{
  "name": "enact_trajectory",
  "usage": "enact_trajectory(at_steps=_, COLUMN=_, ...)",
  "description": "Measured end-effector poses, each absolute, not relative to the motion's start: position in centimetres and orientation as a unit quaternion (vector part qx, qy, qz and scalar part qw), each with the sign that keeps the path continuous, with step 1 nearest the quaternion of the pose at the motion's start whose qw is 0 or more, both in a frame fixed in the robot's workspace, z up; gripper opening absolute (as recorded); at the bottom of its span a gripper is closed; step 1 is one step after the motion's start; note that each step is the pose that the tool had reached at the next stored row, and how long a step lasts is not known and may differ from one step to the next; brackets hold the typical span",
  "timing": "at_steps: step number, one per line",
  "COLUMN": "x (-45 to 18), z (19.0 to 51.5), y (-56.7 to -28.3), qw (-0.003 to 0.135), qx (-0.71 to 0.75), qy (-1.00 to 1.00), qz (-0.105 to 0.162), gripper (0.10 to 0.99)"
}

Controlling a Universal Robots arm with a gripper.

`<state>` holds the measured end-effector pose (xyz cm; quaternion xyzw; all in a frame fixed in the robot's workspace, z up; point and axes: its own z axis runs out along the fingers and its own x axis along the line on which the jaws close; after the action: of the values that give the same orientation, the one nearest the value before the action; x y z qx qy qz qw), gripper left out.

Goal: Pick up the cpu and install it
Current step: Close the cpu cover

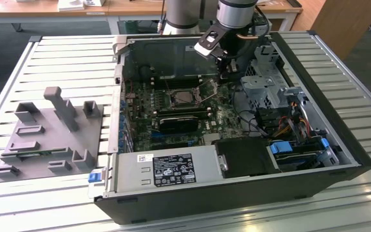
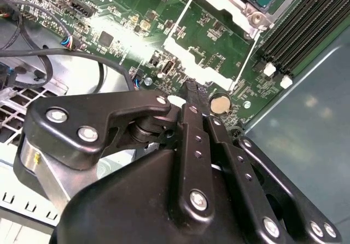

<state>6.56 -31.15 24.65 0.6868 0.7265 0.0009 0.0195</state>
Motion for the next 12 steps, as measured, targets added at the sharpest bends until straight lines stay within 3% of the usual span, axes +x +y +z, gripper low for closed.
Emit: enact_trajectory(at_steps=12, x=6.67, z=23.65, y=-31.08, qw=0.023, qx=0.687, qy=0.726, qz=-0.004, gripper=0.106)
